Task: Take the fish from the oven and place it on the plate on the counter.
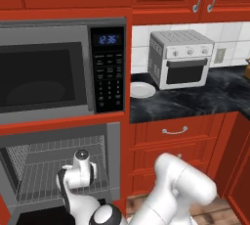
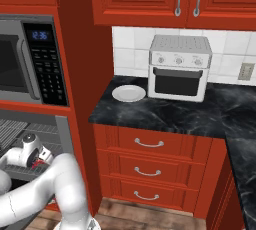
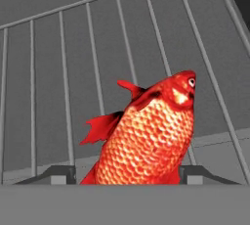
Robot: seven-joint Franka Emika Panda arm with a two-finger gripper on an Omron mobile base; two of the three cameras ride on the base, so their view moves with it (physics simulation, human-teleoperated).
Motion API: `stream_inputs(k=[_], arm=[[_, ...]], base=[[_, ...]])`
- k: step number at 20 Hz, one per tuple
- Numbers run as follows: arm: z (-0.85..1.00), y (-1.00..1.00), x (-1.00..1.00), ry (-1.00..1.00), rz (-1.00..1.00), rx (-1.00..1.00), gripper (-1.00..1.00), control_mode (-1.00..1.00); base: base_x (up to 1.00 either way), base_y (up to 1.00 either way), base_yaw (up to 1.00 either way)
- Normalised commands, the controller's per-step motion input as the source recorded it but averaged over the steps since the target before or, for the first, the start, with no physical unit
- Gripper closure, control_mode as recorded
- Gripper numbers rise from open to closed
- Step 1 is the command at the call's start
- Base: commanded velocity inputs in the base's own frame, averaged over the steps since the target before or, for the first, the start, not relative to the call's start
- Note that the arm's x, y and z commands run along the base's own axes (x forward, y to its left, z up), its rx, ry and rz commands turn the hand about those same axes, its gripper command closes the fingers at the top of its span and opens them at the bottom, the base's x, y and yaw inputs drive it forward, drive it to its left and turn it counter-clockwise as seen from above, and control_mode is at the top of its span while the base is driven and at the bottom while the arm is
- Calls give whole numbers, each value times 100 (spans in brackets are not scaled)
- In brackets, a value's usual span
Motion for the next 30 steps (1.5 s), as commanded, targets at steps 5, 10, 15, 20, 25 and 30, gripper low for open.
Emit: stream_inputs(k=[5, 10, 15, 20, 25, 30], arm=[[87, -12, -65, 0, 3, 1, 100, -100], [93, -13, -74, 0, 1, 3, 100, -100], [95, -30, -86, 0, 4, 3, 100, -100], [98, -37, -81, 0, 6, 2, 100, -100], [95, -48, -65, -1, 10, 0, 100, -100], [97, -57, -30, -12, 11, 0, 100, -100]], base=[[0, 0, 0], [0, 0, 0], [0, 0, 0], [0, 0, 0], [0, 0, 0], [0, 0, 0]])
